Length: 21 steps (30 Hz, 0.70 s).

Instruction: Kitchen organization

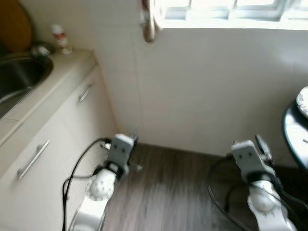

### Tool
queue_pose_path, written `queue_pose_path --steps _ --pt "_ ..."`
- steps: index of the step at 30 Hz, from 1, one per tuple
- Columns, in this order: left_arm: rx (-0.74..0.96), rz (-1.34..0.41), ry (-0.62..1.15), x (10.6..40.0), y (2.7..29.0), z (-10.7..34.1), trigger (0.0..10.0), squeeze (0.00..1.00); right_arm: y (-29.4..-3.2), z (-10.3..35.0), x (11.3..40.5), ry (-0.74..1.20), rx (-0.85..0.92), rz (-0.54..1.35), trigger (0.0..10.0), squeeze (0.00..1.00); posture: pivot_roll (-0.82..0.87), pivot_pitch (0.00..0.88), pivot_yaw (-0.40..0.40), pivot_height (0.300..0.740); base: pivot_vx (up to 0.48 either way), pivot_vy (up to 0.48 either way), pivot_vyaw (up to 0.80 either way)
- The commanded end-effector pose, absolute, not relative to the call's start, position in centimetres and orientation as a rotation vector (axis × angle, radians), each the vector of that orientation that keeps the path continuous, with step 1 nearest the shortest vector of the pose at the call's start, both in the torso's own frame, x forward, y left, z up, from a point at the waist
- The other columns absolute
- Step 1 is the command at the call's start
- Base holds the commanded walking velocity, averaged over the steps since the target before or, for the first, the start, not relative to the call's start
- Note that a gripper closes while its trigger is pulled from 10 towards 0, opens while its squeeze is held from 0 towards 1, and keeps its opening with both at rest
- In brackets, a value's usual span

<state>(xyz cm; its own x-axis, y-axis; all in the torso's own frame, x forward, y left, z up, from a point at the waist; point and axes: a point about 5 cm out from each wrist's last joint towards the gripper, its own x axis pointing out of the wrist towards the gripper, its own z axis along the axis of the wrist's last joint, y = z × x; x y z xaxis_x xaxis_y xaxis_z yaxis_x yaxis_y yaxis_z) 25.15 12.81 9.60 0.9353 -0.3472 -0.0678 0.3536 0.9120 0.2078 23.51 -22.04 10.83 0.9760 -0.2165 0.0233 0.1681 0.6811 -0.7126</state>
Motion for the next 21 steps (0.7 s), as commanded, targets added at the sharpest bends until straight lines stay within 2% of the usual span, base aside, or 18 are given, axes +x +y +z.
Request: queue_pose_path --steps 1,3,7,18,21 --pt "0.229 -0.348 0.029 25.12 13.45 9.83 10.0 0.00 -21.55 11.13 23.63 0.031 -0.853 -0.208 10.0 0.00 0.00 0.000 0.040 0.740 0.000 0.000 -0.74" --pt "0.228 -0.349 0.029 25.12 13.44 9.83 10.0 0.00 -21.49 11.18 23.65 0.022 -0.846 -0.200 10.0 0.00 0.00 0.000 0.040 0.740 0.000 0.000 -0.71" --pt "0.225 -0.351 0.029 25.15 13.38 9.83 10.0 0.00 -21.17 11.58 23.70 -0.025 -0.941 -0.175 10.0 0.00 -0.01 0.000 0.040 0.740 0.000 0.000 0.00" --pt "0.209 -0.352 0.024 25.22 13.31 9.90 10.0 0.00 -21.20 11.55 23.78 -0.034 -0.971 -0.171 10.0 0.00 -0.01 0.000 0.040 0.740 0.000 0.000 0.00" --pt "0.206 -0.354 0.024 25.29 13.30 9.88 10.0 0.00 -21.22 11.57 23.81 -0.036 -0.976 -0.170 10.0 0.00 -0.01 0.000 0.041 0.740 0.275 0.000 0.00"
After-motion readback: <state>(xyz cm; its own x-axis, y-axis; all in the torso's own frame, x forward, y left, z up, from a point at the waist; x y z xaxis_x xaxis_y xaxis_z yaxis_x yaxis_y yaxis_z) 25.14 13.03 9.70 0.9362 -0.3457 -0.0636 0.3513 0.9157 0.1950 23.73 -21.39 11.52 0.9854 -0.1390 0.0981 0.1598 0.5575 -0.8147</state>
